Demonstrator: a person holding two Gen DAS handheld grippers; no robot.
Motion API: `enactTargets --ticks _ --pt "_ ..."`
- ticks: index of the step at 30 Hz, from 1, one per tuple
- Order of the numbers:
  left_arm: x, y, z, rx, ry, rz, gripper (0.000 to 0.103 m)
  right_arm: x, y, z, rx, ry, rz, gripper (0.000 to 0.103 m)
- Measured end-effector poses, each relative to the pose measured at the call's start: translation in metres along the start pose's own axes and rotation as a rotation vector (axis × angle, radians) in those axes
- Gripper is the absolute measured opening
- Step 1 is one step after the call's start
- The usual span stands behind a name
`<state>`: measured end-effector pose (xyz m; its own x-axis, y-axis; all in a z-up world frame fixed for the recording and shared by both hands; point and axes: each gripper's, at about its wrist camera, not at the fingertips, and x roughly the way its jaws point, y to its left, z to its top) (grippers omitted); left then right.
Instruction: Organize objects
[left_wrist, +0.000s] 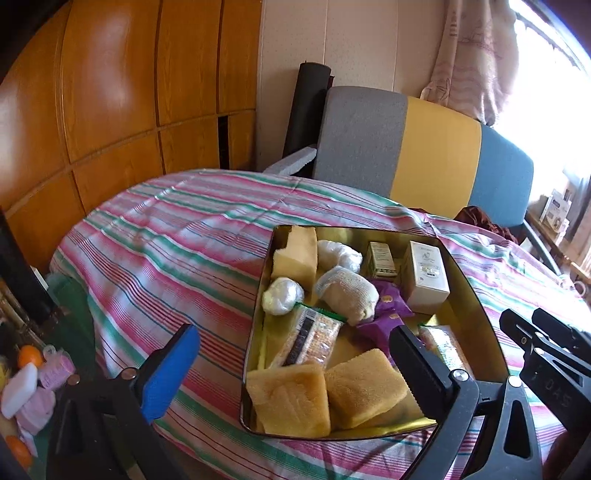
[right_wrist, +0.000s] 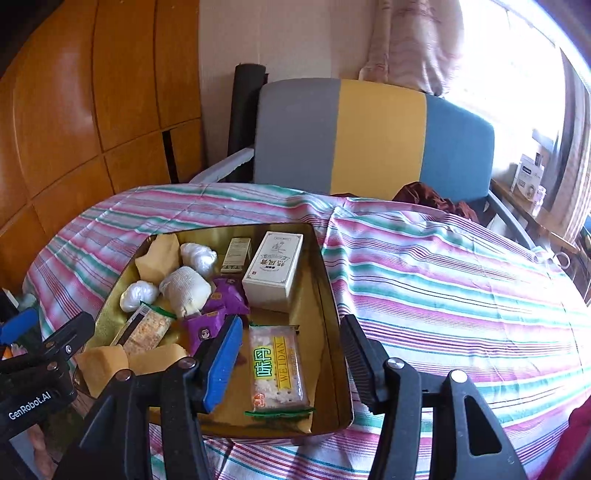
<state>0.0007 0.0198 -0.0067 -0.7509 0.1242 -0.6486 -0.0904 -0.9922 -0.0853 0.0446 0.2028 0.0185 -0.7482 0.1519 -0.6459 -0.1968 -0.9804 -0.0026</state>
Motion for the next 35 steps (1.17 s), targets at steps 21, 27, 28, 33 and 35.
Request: enactTargets --ticks 21,27,28,33,35 --pt "-0.006 -0.007 -0.003 0.005 -0.031 0.038 0.103 -0.006 0.0 0.0 0.007 -0.015 0.016 0.056" --pt "-0.007 -0.005 -0.002 0.0 -0.038 0.038 0.103 -0.001 0.004 -0.003 -0.004 0.006 0.02 0.056" --pt "-0.007 -0.005 -0.002 -0.002 -0.038 0.039 0.103 0.0 0.005 -0.003 -0.008 0.009 0.021 0.056" --pt "-0.006 -0.003 -0.003 0.001 -0.053 0.058 0.103 0.005 0.01 -0.006 -0.021 0.027 0.028 0.056" --pt "-0.007 -0.002 -0.002 -0.001 -0.056 0.059 0.103 0.006 0.011 -0.007 -0.025 0.028 0.03 0.056"
